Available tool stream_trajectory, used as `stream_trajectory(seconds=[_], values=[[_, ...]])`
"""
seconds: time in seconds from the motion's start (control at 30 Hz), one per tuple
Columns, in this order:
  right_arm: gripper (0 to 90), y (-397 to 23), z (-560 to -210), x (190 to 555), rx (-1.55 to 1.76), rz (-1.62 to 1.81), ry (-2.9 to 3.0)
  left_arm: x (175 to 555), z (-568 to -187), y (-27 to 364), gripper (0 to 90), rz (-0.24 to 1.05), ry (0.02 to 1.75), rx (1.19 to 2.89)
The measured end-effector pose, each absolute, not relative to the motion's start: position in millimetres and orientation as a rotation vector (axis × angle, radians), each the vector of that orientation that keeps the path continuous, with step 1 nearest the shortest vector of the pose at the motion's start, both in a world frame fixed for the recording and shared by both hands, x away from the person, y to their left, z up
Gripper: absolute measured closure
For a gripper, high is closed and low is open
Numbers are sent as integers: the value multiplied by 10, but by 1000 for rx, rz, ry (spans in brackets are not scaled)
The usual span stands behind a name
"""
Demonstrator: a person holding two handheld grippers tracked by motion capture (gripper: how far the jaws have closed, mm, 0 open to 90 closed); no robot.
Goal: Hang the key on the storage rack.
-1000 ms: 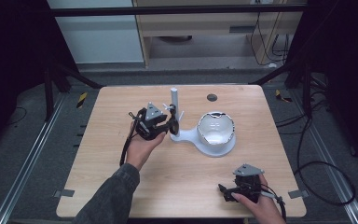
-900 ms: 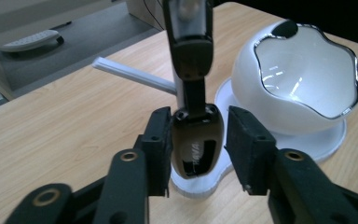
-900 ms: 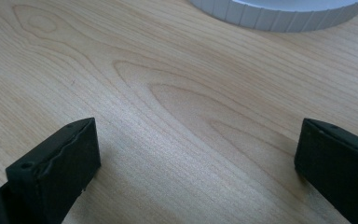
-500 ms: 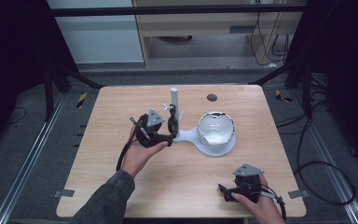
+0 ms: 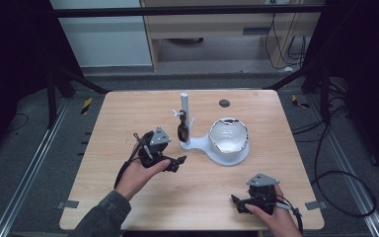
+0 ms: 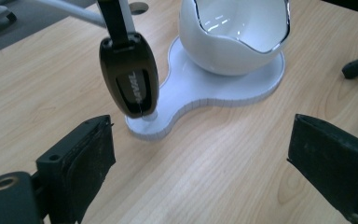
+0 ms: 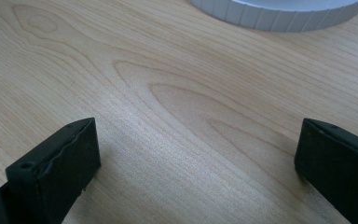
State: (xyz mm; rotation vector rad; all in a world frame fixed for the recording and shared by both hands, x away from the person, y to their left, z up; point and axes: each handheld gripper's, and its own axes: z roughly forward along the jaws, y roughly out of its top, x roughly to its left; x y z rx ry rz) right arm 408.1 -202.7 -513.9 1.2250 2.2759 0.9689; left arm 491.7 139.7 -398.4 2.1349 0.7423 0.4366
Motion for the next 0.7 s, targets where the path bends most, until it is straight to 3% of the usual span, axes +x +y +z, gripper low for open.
stream_trajectory(seconds=[0.7], values=[[4, -2024, -5138, 4079, 1229, 968, 2275, 4655, -4246, 1963, 58, 462, 758, 2187]])
